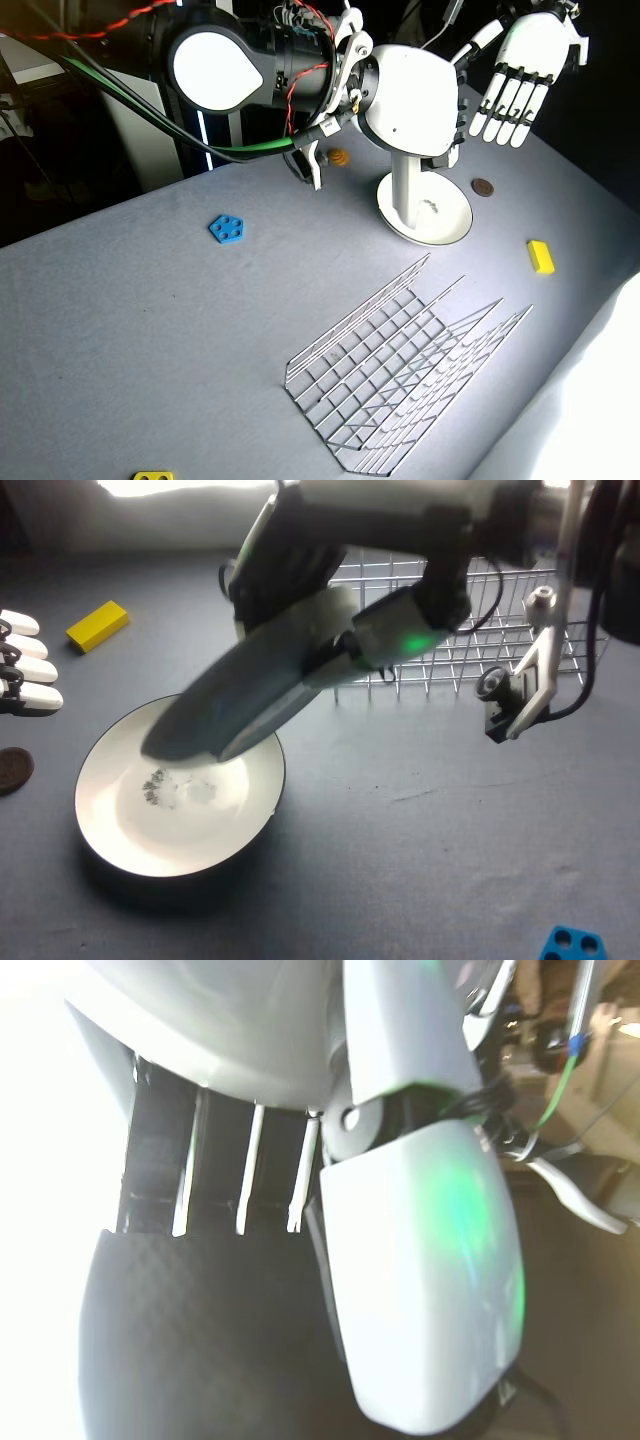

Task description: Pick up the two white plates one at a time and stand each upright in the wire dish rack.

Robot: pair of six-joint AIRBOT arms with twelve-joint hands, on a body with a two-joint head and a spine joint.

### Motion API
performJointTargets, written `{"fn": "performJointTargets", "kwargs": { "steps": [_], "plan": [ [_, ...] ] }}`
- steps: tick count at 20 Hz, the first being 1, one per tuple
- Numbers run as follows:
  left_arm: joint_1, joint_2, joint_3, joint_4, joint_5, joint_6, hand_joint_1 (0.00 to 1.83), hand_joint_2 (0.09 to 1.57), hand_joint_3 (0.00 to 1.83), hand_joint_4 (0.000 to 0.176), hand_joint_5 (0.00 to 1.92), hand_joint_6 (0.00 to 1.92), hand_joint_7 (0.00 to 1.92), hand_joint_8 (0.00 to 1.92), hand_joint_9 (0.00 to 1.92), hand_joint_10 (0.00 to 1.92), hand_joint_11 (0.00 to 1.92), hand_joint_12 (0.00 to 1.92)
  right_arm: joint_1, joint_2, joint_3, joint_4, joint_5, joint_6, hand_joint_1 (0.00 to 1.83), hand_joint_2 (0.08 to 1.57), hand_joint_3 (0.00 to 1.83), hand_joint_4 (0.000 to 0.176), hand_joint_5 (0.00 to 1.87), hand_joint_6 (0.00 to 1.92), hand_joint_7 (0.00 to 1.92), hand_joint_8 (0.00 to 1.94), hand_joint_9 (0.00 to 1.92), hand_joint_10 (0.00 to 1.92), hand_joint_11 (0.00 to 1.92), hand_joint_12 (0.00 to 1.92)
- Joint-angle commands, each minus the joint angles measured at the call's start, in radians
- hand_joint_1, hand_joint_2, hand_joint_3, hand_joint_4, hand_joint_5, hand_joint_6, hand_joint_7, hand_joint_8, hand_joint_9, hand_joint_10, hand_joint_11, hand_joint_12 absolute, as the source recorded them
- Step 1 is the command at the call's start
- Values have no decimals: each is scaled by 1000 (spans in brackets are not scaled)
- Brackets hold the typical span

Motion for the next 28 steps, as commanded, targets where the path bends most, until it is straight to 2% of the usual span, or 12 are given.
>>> {"fn": "performJointTargets", "kwargs": {
  "steps": [1, 4, 6, 12, 15, 18, 19, 21, 22, 24, 28],
  "plan": [
    [-10, 4, 8, -79, -25, -4, 0, 1071, 2, 0, 88, 7, 87, 10, 62, 10, 15, 7, 21, 8, -4, 21, 139, 28, 1501, 1052, 0, 0, 1036, 826, 1075, 712, 1130, 757, 848, 1424],
    [-17, -6, 13, -78, -25, -3, 0, 1068, 1, 0, 104, 12, 94, 11, 62, 9, 18, 8, 31, 34, -3, 23, 140, 88, 1502, 1046, 0, 0, 1056, 795, 1092, 682, 1158, 715, 843, 1418],
    [-26, -11, 11, -62, -25, -3, 0, 1062, 0, 0, 108, 11, 101, 12, 70, 11, 20, 10, 42, 52, -3, 85, 142, 90, 1500, 1057, 0, 0, 1022, 860, 1059, 729, 1127, 758, 832, 1440],
    [-47, -19, 9, -55, -25, -3, 0, 1060, 0, 0, 102, 5, 103, 8, 76, 9, 21, 13, 48, 80, 19, 129, 151, 125, 1501, 1055, 1, 0, 1031, 817, 1058, 723, 1144, 768, 831, 1442],
    [-48, -17, 7, -52, -25, -3, 0, 1058, 0, 0, 68, 1, 75, 1, 52, 2, 5, 3, 45, 95, 40, 193, 193, 135, 1500, 1063, 0, 0, 1007, 845, 1037, 770, 1135, 785, 813, 1467],
    [-62, -18, -6, -39, -25, -3, 0, 1058, 0, 0, 89, 10, 85, 6, 58, 5, 12, 5, 44, 109, 58, 194, 218, 182, 1502, 1046, 0, 0, 1054, 782, 1079, 693, 1166, 717, 855, 1421],
    [-68, -22, -5, -33, -25, -3, 0, 1065, 1, 0, 110, 17, 113, 16, 85, 15, 37, 17, 43, 113, 61, 194, 218, 189, 1503, 1039, 0, 0, 1062, 764, 1095, 673, 1183, 679, 876, 1402],
    [-74, -30, -1, -27, -25, -4, 0, 1061, 0, 0, 117, 14, 125, 16, 102, 17, 54, 28, 41, 115, 73, 195, 218, 202, 1501, 1053, 0, 0, 1037, 818, 1056, 742, 1143, 741, 841, 1437],
    [-75, -33, 1, -22, -26, -4, 0, 1062, 0, 0, 110, 10, 110, 8, 87, 9, 43, 26, 39, 116, 79, 203, 218, 203, 1501, 1050, 0, 0, 1049, 809, 1069, 711, 1146, 733, 849, 1432],
    [-77, -45, 3, 15, -28, -3, 0, 1065, 1, 0, 87, 0, 92, 0, 70, 1, 23, 19, 29, 117, 94, 254, 216, 201, 1502, 1048, 0, 0, 1050, 798, 1073, 710, 1150, 735, 852, 1421],
    [-77, -79, 16, 17, -28, -3, 0, 1063, 0, 0, 96, 5, 97, 5, 69, 2, 11, 22, 21, 127, 111, 268, 214, 218, 1500, 1053, 1, 0, 1052, 787, 1064, 721, 1136, 761, 835, 1455]
  ]
}}
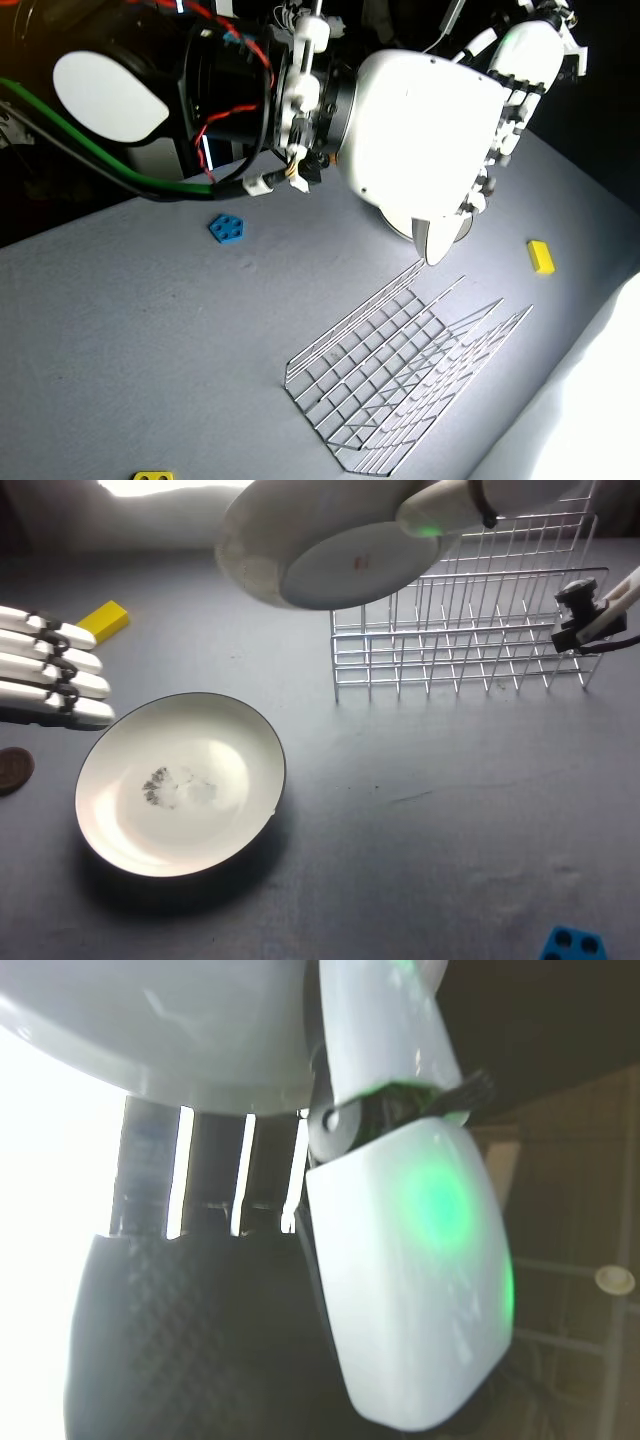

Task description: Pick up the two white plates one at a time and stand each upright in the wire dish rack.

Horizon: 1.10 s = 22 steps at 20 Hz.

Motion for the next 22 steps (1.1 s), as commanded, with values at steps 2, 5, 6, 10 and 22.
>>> {"fn": "performJointTargets", "kwargs": {
  "steps": [2, 5, 6, 10, 22],
  "plan": [
    [-12, -9, 11, -76, -22, -2, 0, 1057, 0, 0, 135, 2, 135, 2, 98, 2, 26, 54, 14, 15, 9, 28, 134, 57, 1501, 1050, 0, 0, 1058, 753, 1071, 710, 1163, 754, 827, 1449],
    [-38, -17, 4, -80, -19, -5, 0, 1084, 0, 0, 148, 5, 157, 4, 129, 4, 3, 196, 17, 28, 20, 28, 116, 82, 1500, 1049, 0, 0, 1060, 773, 1078, 690, 1149, 746, 836, 1448],
    [-54, -17, -1, -80, -18, -20, 0, 1060, 0, 0, 115, 3, 114, 6, 83, 3, 0, 97, 17, 33, 21, 28, 116, 84, 1501, 1049, 0, 0, 1056, 781, 1081, 693, 1158, 735, 831, 1445],
    [-71, -18, -12, -80, -20, -22, 0, 1061, 0, 0, 154, 0, 166, 0, 137, 0, 0, 234, 17, 50, 31, 27, 118, 101, 1502, 1044, 1, 0, 1080, 735, 1079, 689, 1161, 743, 842, 1430],
    [-97, -51, 19, -56, -4, -21, 0, 1068, 1, 0, 157, 5, 168, 7, 135, 6, 0, 194, -8, 53, 128, -105, 157, 264, 1501, 1052, 0, 0, 1049, 793, 1062, 744, 1136, 753, 846, 1438]
  ]
}}
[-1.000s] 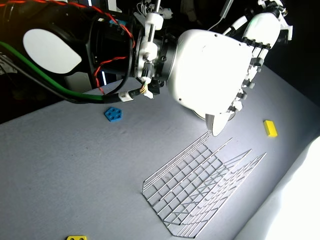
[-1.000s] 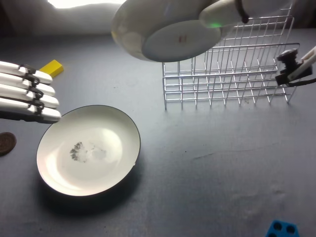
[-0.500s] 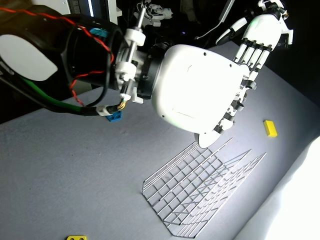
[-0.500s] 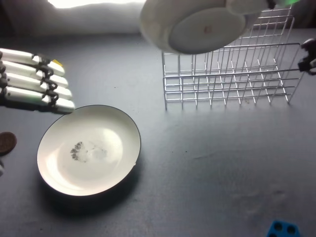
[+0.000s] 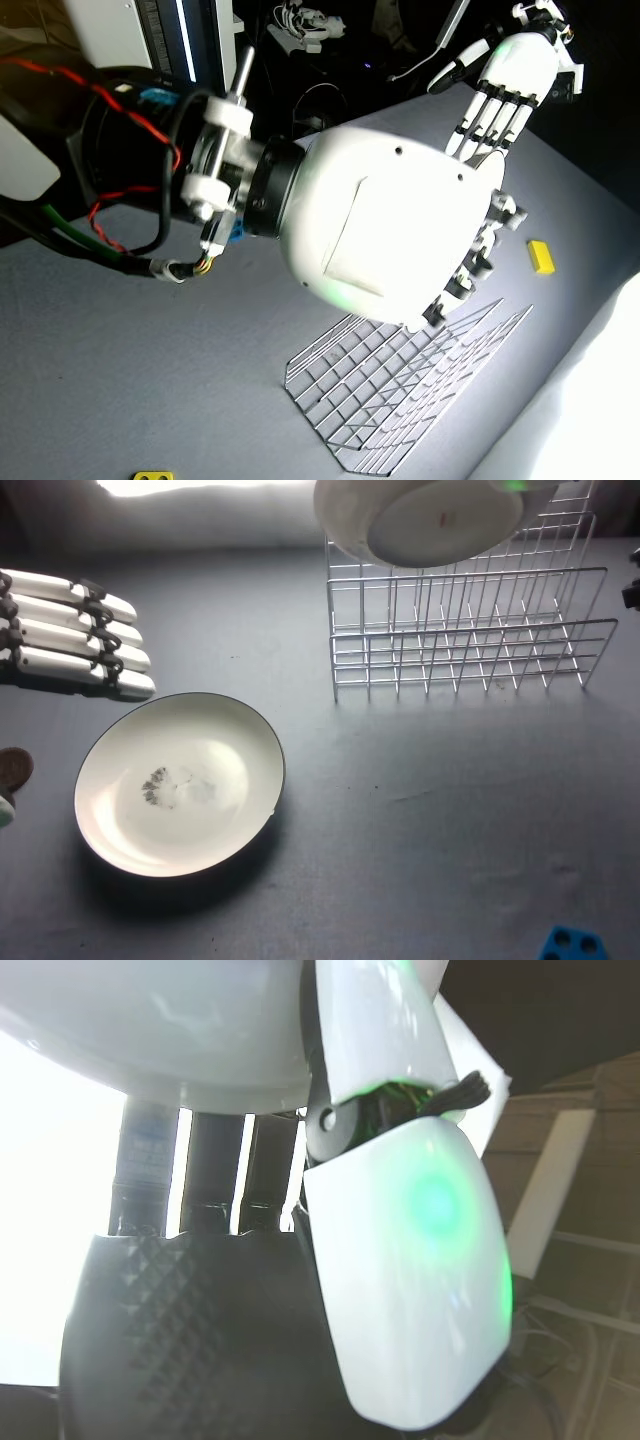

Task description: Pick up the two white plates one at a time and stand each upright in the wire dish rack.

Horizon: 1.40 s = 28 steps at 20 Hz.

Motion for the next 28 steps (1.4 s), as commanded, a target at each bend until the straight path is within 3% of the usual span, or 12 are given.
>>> {"fn": "performJointTargets", "kwargs": {
  "steps": [1, 5, 7, 11, 14, 16, 20, 22, 23, 25, 26, 28],
  "plan": [
    [-9, 1, 7, -75, -19, -3, 0, 1068, 1, 0, 161, 4, 172, 5, 142, 6, 0, 234, 12, 10, 5, 32, 150, 30, 1502, 1049, 0, 0, 1061, 764, 1067, 735, 1152, 740, 840, 1443],
    [-6, -15, 31, -73, -8, -3, 0, 1071, 1, 0, 146, 7, 157, 8, 121, 5, 0, 192, 2, 9, 22, 32, 157, 42, 1503, 1042, 0, 0, 1089, 714, 1090, 694, 1164, 729, 845, 1435],
    [0, -21, 37, -59, -7, -3, 0, 1073, 1, 0, 174, 8, 181, 8, 149, 8, 0, 279, -2, 9, 31, 32, 150, 46, 1504, 1038, 0, 0, 1094, 709, 1101, 670, 1171, 707, 863, 1420],
    [37, -35, 36, -59, 14, -4, 0, 1067, 0, 0, 120, 1, 135, 4, 103, 1, 0, 140, -4, 6, 51, 32, 126, 62, 1504, 1037, 0, 0, 1097, 702, 1105, 684, 1170, 703, 861, 1412],
    [69, -50, 36, -59, 38, -4, 0, 1067, 0, 0, 142, 4, 150, 3, 123, 4, 0, 226, -14, 1, 77, -82, 164, 165, 1503, 1043, 0, 0, 1081, 736, 1089, 704, 1167, 720, 839, 1432],
    [87, -59, 36, -59, 46, -4, 0, 1062, 0, 0, 129, 1, 143, 1, 113, 0, 0, 175, -25, -2, 91, -118, 183, 193, 1504, 1038, 2, 0, 1094, 711, 1103, 697, 1171, 707, 842, 1421],
    [119, -74, 36, -59, 67, 5, 0, 1059, 0, 0, 161, 5, 170, 4, 140, 5, 0, 252, -46, -13, 131, -122, 194, 241, 1504, 1042, 0, 0, 1066, 752, 1096, 718, 1175, 703, 841, 1416],
    [143, -81, 36, -59, 87, 21, 0, 1067, 2, 0, 141, 1, 149, 4, 121, 4, 0, 188, -53, -19, 149, -122, 183, 257, 1503, 1045, 1, 0, 1064, 755, 1083, 729, 1158, 727, 836, 1434],
    [152, -85, 36, -59, 97, 29, 0, 1071, 1, 0, 185, 0, 195, 0, 162, 1, 0, 296, -54, -20, 152, -122, 180, 259, 1503, 1044, 0, 0, 1075, 734, 1088, 723, 1163, 723, 838, 1431],
    [162, -90, 36, -59, 107, 34, 0, 1067, 0, 0, 138, 1, 146, 3, 114, 1, 0, 172, -54, -23, 162, -122, 180, 262, 1503, 1045, 1, 0, 1065, 765, 1079, 721, 1164, 720, 839, 1428],
    [163, -91, 36, -60, 110, 34, 0, 1073, 0, 0, 167, 1, 183, 1, 154, 1, 0, 267, -55, -25, 165, -122, 180, 263, 1502, 1049, 0, 0, 1065, 776, 1077, 729, 1147, 738, 828, 1439],
    [163, -93, 35, -60, 113, 34, 0, 1073, 0, 0, 156, 0, 175, 1, 149, 0, 0, 255, -55, -30, 175, -132, 173, 271, 1502, 1047, 0, 0, 1076, 762, 1082, 720, 1151, 732, 826, 1438]
  ]
}}
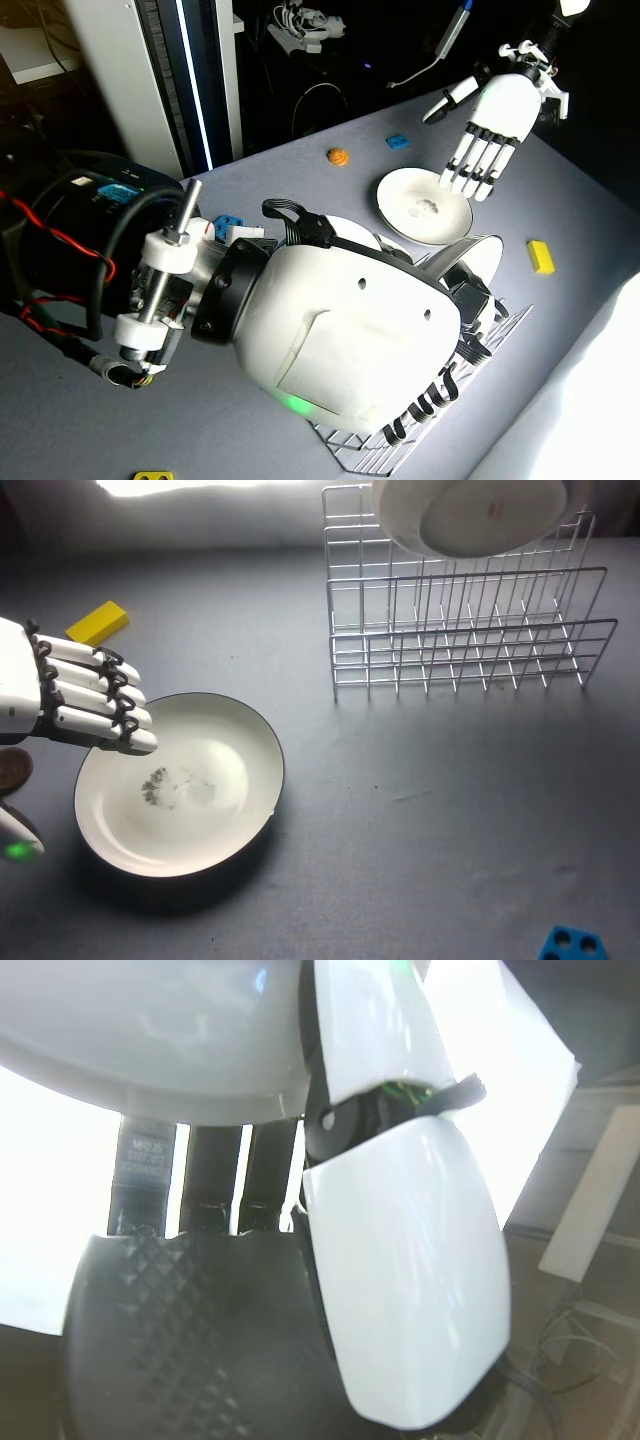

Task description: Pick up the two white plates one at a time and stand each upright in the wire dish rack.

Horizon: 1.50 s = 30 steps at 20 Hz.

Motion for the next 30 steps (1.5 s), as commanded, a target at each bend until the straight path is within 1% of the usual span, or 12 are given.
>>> {"fn": "performJointTargets", "kwargs": {
  "steps": [1, 2, 7, 8, 12, 15, 17, 22, 25, 26, 27, 30],
  "plan": [
    [-4, 5, 5, -61, -17, 1, 0, 1075, 1, 0, 147, 0, 171, 0, 148, 0, 0, 253, 8, 6, 7, 30, 123, 37, 1503, 1040, 0, 0, 1095, 735, 1106, 683, 1163, 702, 838, 1422],
    [-3, 3, 5, -61, -3, 1, 0, 1078, 2, 0, 160, 1, 180, 3, 146, 1, 0, 256, -1, -2, 26, 29, 114, 78, 1501, 1049, 1, 0, 1070, 755, 1090, 725, 1134, 748, 816, 1463],
    [-2, -3, 3, -63, 1, -9, 0, 1086, 0, 0, 145, 1, 154, 3, 129, 1, 0, 201, -11, -18, 54, 29, 114, 102, 1502, 1045, 0, 0, 1078, 753, 1084, 702, 1159, 727, 830, 1436],
    [-2, -3, 4, -63, 1, -9, 0, 1076, 0, 0, 105, 3, 118, 6, 91, 3, 0, 82, -13, -20, 55, 29, 114, 102, 1501, 1050, 2, 0, 1060, 780, 1072, 735, 1138, 752, 826, 1446],
    [10, -7, 14, -70, 1, -14, 0, 1080, 3, 0, 141, 4, 159, 3, 127, 4, 0, 210, -20, -30, 69, 29, 110, 115, 1501, 1053, 1, 0, 1072, 754, 1053, 753, 1144, 772, 810, 1458],
    [18, -9, 19, -70, 3, -17, 0, 1086, 4, 0, 122, 6, 134, 6, 102, 7, 0, 124, -27, -47, 89, 29, 100, 127, 1499, 1059, 2, 0, 1050, 806, 1048, 772, 1119, 792, 799, 1473],
    [23, -11, 22, -70, 9, -18, 0, 1079, 0, 0, 160, 3, 169, 4, 133, 5, 0, 207, -33, -60, 107, 29, 97, 136, 1502, 1045, 0, 0, 1066, 754, 1085, 705, 1161, 725, 847, 1445],
    [49, -17, 25, -70, 30, -18, 0, 1080, 2, 0, 149, 2, 163, 3, 130, 3, 0, 205, -63, -88, 155, 30, 80, 173, 1503, 1043, 0, 0, 1087, 731, 1089, 706, 1173, 711, 832, 1433],
    [58, -21, 25, -70, 45, -18, 0, 1073, 0, 0, 114, 1, 127, 2, 92, 1, 0, 91, -66, -91, 158, 30, 76, 179, 1502, 1049, 1, 0, 1069, 744, 1080, 722, 1169, 746, 796, 1462],
    [58, -22, 25, -70, 53, -18, 0, 1085, 0, 0, 177, 7, 185, 5, 150, 5, 0, 232, -68, -91, 158, 30, 76, 179, 1501, 1050, 1, 0, 1082, 718, 1075, 737, 1159, 757, 794, 1467],
    [59, -22, 25, -70, 57, -18, 0, 1085, 0, 0, 173, 1, 181, 4, 148, 1, 0, 231, -70, -92, 159, 30, 76, 179, 1501, 1055, 1, 0, 1066, 747, 1060, 768, 1139, 777, 791, 1475],
    [68, -26, 29, -70, 84, -18, 0, 1080, 0, 0, 111, 0, 121, 2, 101, 1, 0, 138, -82, -102, 173, 45, 76, 178, 1500, 1054, 0, 0, 1055, 773, 1062, 740, 1155, 749, 804, 1483]
  ]
}}
